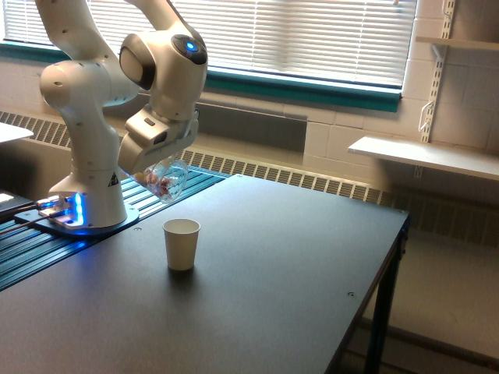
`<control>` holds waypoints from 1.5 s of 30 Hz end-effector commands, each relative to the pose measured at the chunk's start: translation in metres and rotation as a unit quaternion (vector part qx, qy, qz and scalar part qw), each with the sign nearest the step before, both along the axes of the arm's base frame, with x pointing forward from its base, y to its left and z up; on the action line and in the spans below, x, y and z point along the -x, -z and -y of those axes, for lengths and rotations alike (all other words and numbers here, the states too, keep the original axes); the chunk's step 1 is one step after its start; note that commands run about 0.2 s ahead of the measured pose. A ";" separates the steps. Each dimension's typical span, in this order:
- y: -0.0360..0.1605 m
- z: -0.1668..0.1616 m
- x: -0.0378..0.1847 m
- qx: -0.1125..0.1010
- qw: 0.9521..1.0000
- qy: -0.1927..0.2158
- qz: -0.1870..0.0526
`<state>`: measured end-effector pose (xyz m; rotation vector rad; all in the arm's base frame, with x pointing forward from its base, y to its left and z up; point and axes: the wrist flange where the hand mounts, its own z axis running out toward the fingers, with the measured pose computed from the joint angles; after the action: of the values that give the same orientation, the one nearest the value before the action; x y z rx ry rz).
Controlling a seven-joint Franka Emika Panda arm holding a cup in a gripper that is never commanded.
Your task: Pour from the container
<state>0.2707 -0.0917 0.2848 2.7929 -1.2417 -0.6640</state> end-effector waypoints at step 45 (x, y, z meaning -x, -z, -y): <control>0.003 0.013 -0.015 0.013 1.000 0.013 -0.001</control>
<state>0.2823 -0.1097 0.2818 2.7603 -1.2811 -0.6437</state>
